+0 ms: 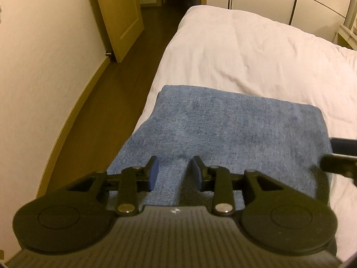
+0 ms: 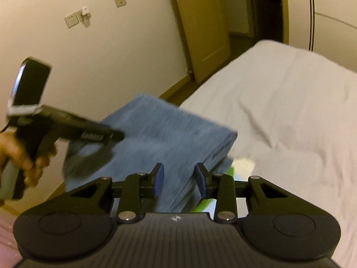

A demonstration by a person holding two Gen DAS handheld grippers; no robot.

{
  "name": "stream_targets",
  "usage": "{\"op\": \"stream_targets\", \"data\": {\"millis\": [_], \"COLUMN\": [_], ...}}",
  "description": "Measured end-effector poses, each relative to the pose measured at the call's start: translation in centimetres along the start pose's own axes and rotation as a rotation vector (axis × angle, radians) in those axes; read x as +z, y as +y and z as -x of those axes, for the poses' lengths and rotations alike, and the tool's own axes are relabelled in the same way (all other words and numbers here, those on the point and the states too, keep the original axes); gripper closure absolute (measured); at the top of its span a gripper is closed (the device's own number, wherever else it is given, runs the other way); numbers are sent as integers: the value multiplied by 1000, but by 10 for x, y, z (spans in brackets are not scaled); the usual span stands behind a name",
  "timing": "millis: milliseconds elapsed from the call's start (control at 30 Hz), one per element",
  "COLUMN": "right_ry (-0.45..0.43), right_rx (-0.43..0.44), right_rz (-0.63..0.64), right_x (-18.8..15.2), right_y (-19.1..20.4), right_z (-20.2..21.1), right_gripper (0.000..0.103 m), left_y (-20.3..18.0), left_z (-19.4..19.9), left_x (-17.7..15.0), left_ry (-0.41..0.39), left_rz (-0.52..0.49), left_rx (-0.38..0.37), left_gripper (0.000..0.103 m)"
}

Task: Fold clothes
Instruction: 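Lower the jeans onto the clothes stack with both grippers and smooth them, then open both grippers and pull them back from the stack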

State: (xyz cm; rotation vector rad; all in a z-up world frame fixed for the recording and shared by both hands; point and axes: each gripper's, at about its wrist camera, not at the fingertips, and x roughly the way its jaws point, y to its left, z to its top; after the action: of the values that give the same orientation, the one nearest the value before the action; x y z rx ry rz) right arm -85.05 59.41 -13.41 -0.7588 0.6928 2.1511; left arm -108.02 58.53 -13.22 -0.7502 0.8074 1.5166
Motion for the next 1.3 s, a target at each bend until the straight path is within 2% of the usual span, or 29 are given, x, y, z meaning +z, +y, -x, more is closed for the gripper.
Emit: {"op": "stream_targets", "data": {"millis": [133,200,333,400,500,633,733,800,833,867,933,1000,1167,1300], "right_ry": [84,115,111,89,55,28,-1,-21,-25,-30,-33,-24,15,45], "right_rx": [-48,-67,-56,-24,25,46,57,66,65,65,65,70,102,119], "right_rz": [81,81,65,63,54,36,25,23,29,37,53,48,17,38], "right_x": [-7,-12,-8,-8,-8,-9,-11,-12,-13,-17,-28,-38,-58,-71], "right_y": [6,6,5,4,3,-3,-4,-4,-2,-3,-5,-9,-34,-53], "right_z": [-33,-45,-46,-38,-25,-12,6,24,33,44,67,89,134,169], "right_gripper": [67,67,66,64,52,50,49,34,23,18,13,13,13,13], "left_y": [7,7,11,12,7,0,-13,-23,-29,-37,-55,-73,-128,-172], "left_z": [-8,-14,-17,-10,7,31,56,75,87,98,122,145,204,244], "left_x": [-10,-13,-12,-10,-12,-16,-24,-29,-32,-36,-45,-54,-86,-117], "left_ry": [-6,-22,-28,-25,-13,17,43,58,62,60,52,43,-17,-56], "left_rz": [25,34,65,75,88,129,174,204,222,238,258,274,346,433], "left_rx": [-17,-33,-25,-9,40,115,172,208,223,235,258,278,324,364], "left_gripper": [65,65,64,64,64,63,55,48,45,40,35,30,8,3]}}
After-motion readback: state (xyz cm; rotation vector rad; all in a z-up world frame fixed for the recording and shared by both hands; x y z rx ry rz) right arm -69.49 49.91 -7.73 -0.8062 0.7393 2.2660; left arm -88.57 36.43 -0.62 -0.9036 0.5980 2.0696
